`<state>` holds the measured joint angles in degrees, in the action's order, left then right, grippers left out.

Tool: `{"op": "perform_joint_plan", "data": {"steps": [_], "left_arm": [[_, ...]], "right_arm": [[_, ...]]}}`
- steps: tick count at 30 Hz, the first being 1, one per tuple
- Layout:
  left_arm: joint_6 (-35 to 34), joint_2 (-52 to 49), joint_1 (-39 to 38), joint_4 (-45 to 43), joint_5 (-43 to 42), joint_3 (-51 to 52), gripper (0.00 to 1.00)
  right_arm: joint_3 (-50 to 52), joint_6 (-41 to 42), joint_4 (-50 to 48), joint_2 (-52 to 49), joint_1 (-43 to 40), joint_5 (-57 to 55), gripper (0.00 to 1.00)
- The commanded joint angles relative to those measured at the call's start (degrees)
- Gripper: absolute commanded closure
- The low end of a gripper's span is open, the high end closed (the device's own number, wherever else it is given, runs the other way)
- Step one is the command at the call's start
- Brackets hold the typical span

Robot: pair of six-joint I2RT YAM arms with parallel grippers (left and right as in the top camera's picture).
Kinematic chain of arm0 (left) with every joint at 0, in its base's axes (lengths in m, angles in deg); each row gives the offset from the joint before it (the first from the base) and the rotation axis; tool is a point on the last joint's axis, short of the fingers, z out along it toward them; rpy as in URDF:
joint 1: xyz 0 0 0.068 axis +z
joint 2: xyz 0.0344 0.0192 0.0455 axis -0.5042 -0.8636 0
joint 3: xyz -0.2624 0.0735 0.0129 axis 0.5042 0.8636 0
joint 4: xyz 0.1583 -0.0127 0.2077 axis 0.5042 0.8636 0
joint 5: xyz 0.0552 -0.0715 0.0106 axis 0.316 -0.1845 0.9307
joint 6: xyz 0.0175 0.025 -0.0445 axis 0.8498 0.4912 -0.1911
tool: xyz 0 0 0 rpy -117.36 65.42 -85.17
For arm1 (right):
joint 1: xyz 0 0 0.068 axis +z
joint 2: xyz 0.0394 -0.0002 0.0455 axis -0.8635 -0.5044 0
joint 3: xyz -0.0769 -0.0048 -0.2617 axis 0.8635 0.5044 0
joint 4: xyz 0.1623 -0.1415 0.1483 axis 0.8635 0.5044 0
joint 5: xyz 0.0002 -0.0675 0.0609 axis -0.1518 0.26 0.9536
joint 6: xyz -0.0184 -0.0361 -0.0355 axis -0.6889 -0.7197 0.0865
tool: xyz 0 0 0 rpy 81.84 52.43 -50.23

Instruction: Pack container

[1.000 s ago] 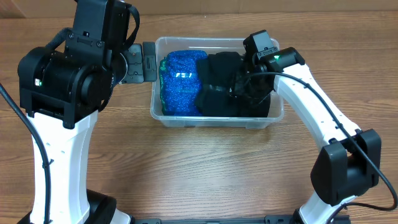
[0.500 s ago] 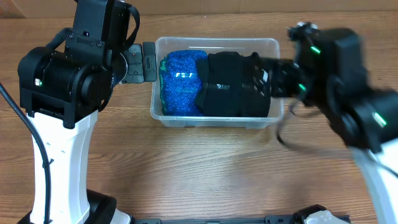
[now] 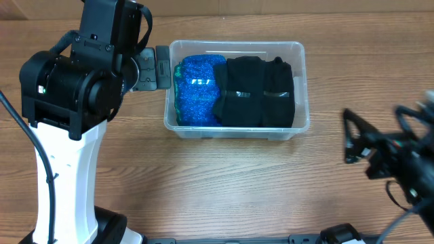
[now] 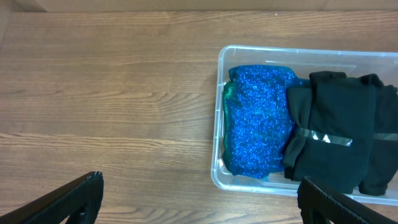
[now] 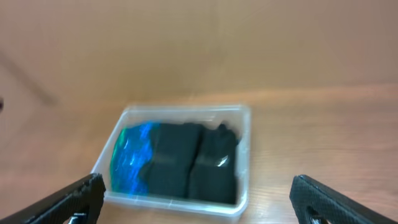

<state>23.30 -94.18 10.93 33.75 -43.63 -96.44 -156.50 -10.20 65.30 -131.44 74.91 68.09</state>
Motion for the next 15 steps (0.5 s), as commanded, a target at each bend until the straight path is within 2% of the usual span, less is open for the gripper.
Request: {"op": "perform_joint_plan", "data": {"steps": [1, 5, 7, 11, 15], "left_arm": [[1.1, -0.1, 0.2, -0.1, 0.7, -0.1, 0.00], [1.1, -0.1, 0.2, -0.1, 0.7, -0.1, 0.00], [1.1, -0.1, 0.2, -0.1, 0.7, -0.1, 0.00], [1.1, -0.1, 0.2, -0.1, 0.7, -0.1, 0.00], [1.1, -0.1, 0.2, -0.1, 0.7, -0.1, 0.00]], "right_arm": [[12.1, -0.9, -7.9, 9.2, -5.7, -3.0, 0.00], [37.4, -0.9, -22.6, 24.3, -9.0, 1.9, 0.00], [48.3, -0.9, -24.9, 30.9, -9.5, 4.9, 0.00], [62.7, -0.9, -26.9, 38.6, -9.7, 4.9, 0.00], [71.2, -0.9, -30.1, 43.8, -10.8, 4.9, 0.00]]}}
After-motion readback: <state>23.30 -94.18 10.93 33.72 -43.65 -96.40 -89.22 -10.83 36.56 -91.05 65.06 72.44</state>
